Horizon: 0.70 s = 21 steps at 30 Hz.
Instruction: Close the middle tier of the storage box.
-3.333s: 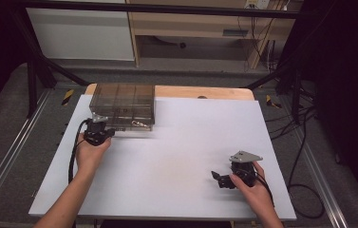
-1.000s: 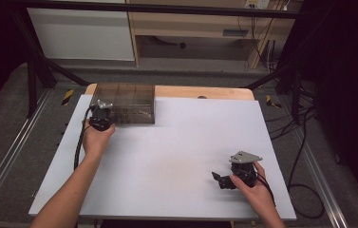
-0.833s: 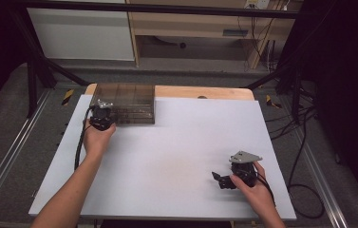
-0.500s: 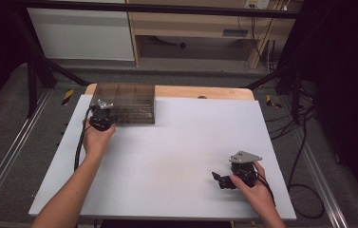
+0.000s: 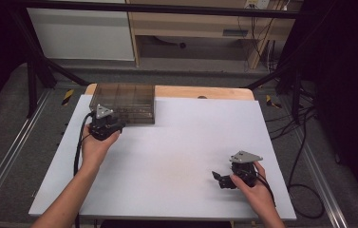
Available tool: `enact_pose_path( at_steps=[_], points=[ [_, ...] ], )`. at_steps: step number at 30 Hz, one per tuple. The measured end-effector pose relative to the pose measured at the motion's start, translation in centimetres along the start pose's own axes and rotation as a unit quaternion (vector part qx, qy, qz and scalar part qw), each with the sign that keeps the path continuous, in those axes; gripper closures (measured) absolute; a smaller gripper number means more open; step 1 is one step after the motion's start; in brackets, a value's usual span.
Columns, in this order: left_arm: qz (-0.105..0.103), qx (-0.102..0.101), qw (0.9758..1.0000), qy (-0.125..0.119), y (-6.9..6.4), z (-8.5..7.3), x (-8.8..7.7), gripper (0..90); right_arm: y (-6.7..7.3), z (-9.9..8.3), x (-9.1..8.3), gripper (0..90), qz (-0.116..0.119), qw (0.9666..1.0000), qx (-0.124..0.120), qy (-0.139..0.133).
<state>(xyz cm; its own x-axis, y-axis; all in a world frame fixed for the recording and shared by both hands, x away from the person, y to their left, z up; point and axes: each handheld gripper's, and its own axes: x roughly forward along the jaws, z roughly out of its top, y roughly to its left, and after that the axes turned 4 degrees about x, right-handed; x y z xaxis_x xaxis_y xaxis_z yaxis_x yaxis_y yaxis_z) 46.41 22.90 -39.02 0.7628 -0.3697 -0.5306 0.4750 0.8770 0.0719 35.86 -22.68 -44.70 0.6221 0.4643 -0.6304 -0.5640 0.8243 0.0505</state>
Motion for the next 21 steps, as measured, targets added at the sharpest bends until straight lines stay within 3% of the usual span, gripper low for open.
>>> enact_pose_path(
  at_steps=[2,5,10,21],
  points=[
    [-0.006,0.004,0.9999,-0.008,-0.7,-0.1,-0.4,44.5,-0.1,0.0,-0.1,2.8,-0.003,1.0,0.002,-0.004],
    [0.006,0.014,0.9998,-0.012,-1.7,-0.2,-1.0,31.4,-0.2,0.1,-0.3,2.8,-0.006,0.9999,0.007,-0.011],
    [-0.017,0.003,0.9995,-0.024,-2.6,-0.6,-1.9,18.1,-0.4,0.2,-0.6,3.0,-0.013,0.9994,0.012,-0.029],
    [-0.027,-0.015,0.9982,-0.052,-2.6,-1.5,-4.6,12.3,-0.7,0.2,-1.1,3.4,-0.018,0.9985,0.019,-0.047]
  ],
)
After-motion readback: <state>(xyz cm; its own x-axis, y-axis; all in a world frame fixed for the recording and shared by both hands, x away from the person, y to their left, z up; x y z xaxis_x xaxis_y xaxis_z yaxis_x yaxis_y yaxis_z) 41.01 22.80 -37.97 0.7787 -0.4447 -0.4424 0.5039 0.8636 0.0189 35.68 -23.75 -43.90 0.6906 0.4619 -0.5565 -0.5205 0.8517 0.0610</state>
